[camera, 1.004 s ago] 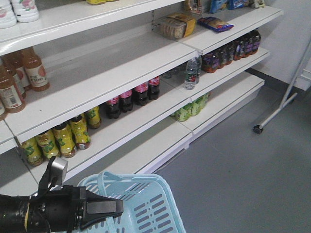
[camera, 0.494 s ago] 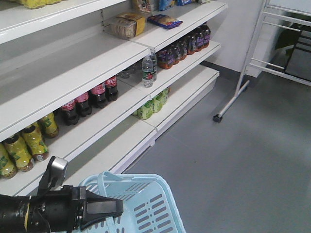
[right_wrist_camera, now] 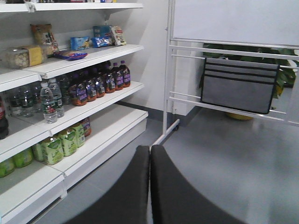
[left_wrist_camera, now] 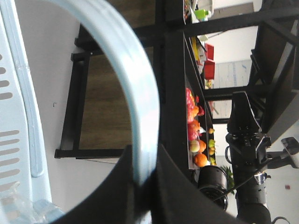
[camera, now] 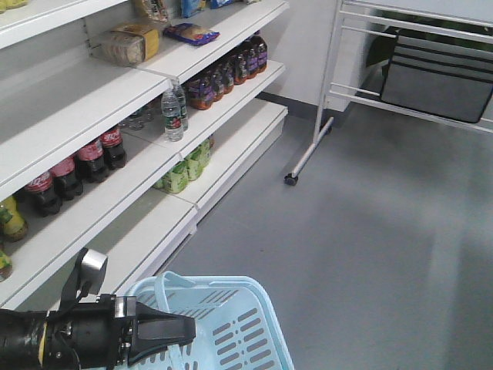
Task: Place coke in basket with both arms
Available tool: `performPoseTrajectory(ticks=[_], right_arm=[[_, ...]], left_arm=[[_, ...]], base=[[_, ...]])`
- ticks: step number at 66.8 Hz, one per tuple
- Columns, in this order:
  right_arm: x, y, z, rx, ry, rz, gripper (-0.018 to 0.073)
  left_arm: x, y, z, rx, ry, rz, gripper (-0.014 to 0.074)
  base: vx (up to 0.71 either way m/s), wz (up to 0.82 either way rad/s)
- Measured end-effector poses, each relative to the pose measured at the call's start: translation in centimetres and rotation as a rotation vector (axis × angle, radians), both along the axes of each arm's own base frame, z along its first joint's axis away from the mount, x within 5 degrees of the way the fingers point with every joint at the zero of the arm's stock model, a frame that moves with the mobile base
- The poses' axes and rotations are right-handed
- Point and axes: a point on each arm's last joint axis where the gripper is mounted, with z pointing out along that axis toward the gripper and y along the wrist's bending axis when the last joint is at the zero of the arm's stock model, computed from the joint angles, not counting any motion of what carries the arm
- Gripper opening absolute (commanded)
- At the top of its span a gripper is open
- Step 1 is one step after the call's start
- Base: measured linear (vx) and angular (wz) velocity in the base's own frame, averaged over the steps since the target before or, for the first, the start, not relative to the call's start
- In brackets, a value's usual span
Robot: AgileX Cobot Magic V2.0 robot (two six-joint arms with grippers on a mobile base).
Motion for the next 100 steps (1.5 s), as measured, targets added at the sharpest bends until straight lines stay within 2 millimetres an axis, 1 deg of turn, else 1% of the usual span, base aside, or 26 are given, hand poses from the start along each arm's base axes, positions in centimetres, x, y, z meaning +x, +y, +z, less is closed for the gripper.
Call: performPoseTrajectory(ticks=[36,100], right_arm=[[0.0,0.0,0.0,0.0,0.0,0.0,-0.0009],[0.0,0.0,0.0,0.0,0.0,0.0,-0.0009]], left_arm=[[0.0,0.0,0.0,0.0,0.0,0.0,-0.0007],[0.0,0.0,0.0,0.0,0.0,0.0,-0.0007]], base=[[0.0,-0.29],[0.01,-0.21]])
